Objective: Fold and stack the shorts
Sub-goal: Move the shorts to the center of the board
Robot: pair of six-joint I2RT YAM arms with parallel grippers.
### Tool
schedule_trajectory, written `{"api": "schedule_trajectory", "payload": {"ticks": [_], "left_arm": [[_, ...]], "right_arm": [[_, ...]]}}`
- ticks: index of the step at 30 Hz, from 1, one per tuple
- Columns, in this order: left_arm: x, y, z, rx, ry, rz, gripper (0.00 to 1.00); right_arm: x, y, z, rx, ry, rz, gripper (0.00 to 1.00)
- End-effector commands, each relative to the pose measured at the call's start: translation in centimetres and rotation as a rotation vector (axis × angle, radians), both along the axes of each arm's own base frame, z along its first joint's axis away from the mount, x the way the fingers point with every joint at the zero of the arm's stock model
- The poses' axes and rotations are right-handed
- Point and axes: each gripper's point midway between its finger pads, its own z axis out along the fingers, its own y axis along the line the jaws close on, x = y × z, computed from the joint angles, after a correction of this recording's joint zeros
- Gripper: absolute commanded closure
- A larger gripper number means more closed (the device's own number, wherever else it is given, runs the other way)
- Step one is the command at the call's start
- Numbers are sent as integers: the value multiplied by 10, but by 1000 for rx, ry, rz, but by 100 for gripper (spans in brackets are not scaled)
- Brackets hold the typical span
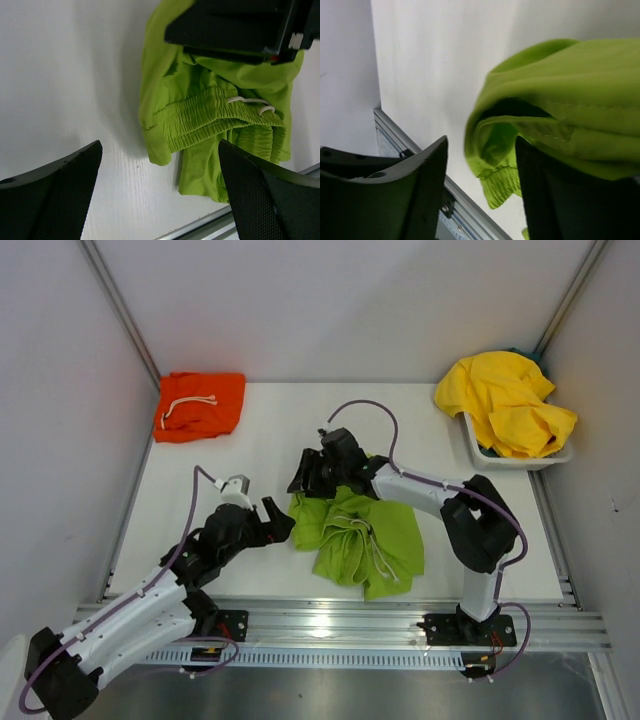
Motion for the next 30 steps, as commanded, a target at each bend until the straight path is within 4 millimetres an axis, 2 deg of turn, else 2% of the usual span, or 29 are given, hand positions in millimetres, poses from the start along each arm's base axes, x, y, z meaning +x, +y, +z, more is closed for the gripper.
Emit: {"api": "schedule_trajectory", "payload": {"ticks": [1,3,6,9,10,13,14,15,17,19,20,21,24,25,26,27,28,30], "left_arm": [[8,-12,3,7,-62,-4,1],[8,-15,0,15,-59,-9,1],[9,-15,-9,44,-34,4,1],[9,-6,-24,96,25,61,1],[9,-1,-31,133,50,82,1],[7,2,-43,163,90,92,2],[5,-2,-47,157,103,72,3],[4,-5,-51,148,113,63,3],[5,-15,-54,121,125,36,4],[6,-19,-62,127,149,35,4],[7,-20,-62,129,151,35,4],[10,-22,-60,131,145,37,5],[18,-26,-60,149,136,36,14],[18,-27,-64,160,144,30,27],[19,-28,-65,162,145,26,34],[19,-32,-68,166,154,14,41],[20,-34,-67,164,155,6,49],[21,-38,-68,158,160,-5,55]], "right_arm": [[9,21,26,43,-45,80,37],[11,23,31,42,-55,89,31],[16,22,41,44,-82,85,31],[18,14,40,29,-80,69,31],[19,8,37,15,-84,55,31],[21,-5,44,5,-108,25,32],[22,-12,42,-2,-107,14,32],[21,-15,52,10,-122,6,32],[21,-26,52,-4,-127,-17,32],[23,-37,66,-3,-160,-40,32],[20,-43,65,-13,-159,-45,32],[21,-50,74,-8,-180,-56,32],[20,-71,73,-25,-176,-89,33],[19,-79,82,-14,-193,-103,32],[19,-87,83,-14,-197,-116,32],[21,-102,76,-27,-183,-146,33],[21,-112,84,-13,-196,-163,33],[22,-129,83,-15,-197,-186,33]]}}
